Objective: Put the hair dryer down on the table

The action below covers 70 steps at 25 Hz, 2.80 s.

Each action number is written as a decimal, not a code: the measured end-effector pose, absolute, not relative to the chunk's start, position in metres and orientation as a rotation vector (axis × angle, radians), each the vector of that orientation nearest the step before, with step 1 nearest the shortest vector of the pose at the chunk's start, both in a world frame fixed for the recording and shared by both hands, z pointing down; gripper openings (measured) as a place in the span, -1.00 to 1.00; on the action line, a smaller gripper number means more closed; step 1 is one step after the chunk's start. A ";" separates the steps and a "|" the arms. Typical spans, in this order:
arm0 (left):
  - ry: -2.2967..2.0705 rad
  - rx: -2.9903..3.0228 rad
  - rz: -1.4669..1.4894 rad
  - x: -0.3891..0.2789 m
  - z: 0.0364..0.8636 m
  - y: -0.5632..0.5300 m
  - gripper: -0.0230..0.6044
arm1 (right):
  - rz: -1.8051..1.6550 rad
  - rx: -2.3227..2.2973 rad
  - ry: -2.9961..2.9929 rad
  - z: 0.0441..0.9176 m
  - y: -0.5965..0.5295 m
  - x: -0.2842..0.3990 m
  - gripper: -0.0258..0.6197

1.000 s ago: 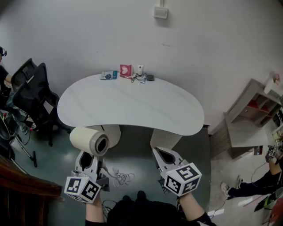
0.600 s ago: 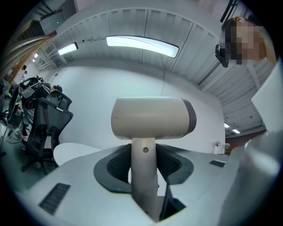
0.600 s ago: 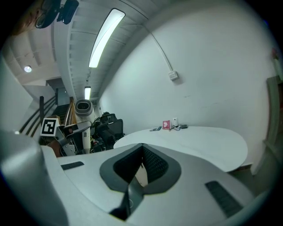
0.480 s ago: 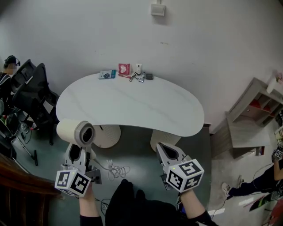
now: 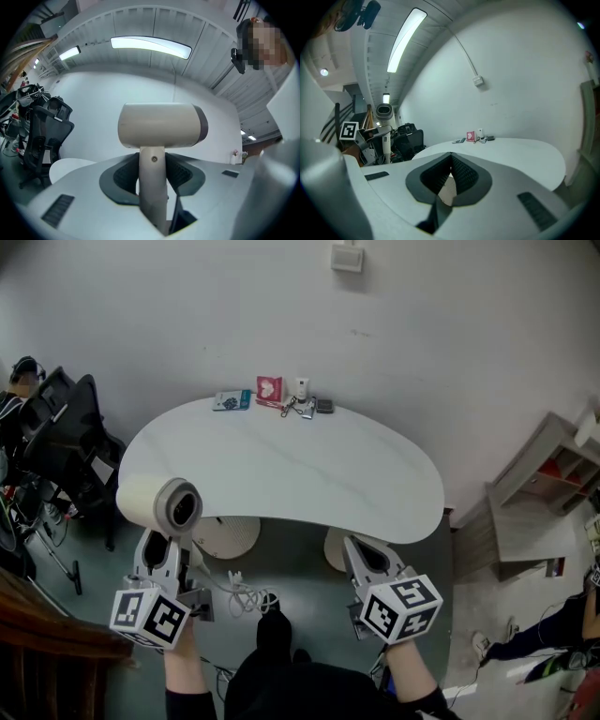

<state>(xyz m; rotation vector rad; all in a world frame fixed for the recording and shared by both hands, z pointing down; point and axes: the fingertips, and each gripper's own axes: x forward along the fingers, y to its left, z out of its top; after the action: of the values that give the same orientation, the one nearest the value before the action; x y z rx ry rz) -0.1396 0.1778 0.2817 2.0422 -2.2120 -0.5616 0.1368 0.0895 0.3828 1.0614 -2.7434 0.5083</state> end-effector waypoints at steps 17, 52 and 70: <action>-2.134 2.109 -0.540 -0.231 0.270 0.064 -0.38 | 0.523 1.076 -2.684 0.386 -0.022 0.032 -0.91; -1.932 2.351 -0.297 -0.250 0.273 -0.121 -0.38 | 0.544 1.321 -2.571 0.386 -0.124 -0.001 -0.91; -1.743 2.452 0.093 -0.177 0.351 -0.234 -0.38 | 0.620 1.356 -2.508 0.405 -0.205 0.024 -0.91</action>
<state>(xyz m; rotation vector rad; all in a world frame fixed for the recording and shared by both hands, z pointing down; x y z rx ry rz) -0.1767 -0.2335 0.3509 2.4522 -1.7430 0.0931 0.0242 -0.2053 0.4049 1.3563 -2.5078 0.6205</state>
